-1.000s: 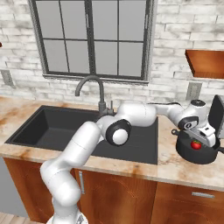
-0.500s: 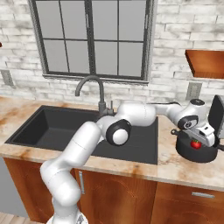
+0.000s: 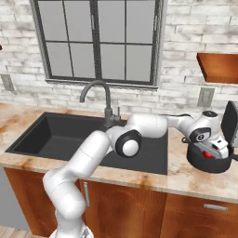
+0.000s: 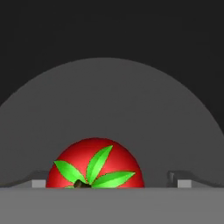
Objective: Dump the tomato from the pot into the sink. Then turn on the water and wash the tomato. Then turn off the water and put the tomato back in the pot.
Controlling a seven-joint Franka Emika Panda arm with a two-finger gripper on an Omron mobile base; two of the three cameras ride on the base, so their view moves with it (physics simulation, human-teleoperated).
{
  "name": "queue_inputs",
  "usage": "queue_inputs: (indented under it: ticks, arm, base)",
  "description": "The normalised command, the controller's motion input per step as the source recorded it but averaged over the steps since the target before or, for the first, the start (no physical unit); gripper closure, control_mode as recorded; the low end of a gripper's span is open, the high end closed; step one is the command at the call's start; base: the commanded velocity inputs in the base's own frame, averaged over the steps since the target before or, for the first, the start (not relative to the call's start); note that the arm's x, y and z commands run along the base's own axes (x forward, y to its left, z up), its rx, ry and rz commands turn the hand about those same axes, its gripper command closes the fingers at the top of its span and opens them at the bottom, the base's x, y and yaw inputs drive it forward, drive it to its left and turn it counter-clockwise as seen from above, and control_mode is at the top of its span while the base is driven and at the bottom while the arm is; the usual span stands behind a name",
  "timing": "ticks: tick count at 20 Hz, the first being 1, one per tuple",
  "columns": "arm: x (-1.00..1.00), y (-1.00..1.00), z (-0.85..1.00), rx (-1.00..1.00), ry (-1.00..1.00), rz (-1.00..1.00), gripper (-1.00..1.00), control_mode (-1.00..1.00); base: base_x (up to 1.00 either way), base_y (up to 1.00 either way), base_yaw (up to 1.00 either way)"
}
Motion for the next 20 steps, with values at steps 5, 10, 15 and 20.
queue_inputs:
  ticks: [5,10,15,20]
  arm:
    - [0.00,0.01,-0.07,0.02,0.00,0.00,1.00,-1.00]
    - [0.00,0.03,0.00,0.00,0.00,0.00,1.00,-1.00]
    - [0.00,0.09,0.11,-0.02,0.00,0.00,1.00,-1.00]
    - [-0.02,0.10,0.41,-0.09,-0.03,0.00,1.00,-1.00]
  base:
    - [0.00,0.00,0.00]
    - [0.00,0.00,0.00]
    - [0.00,0.00,0.00]
    - [0.00,0.00,0.00]
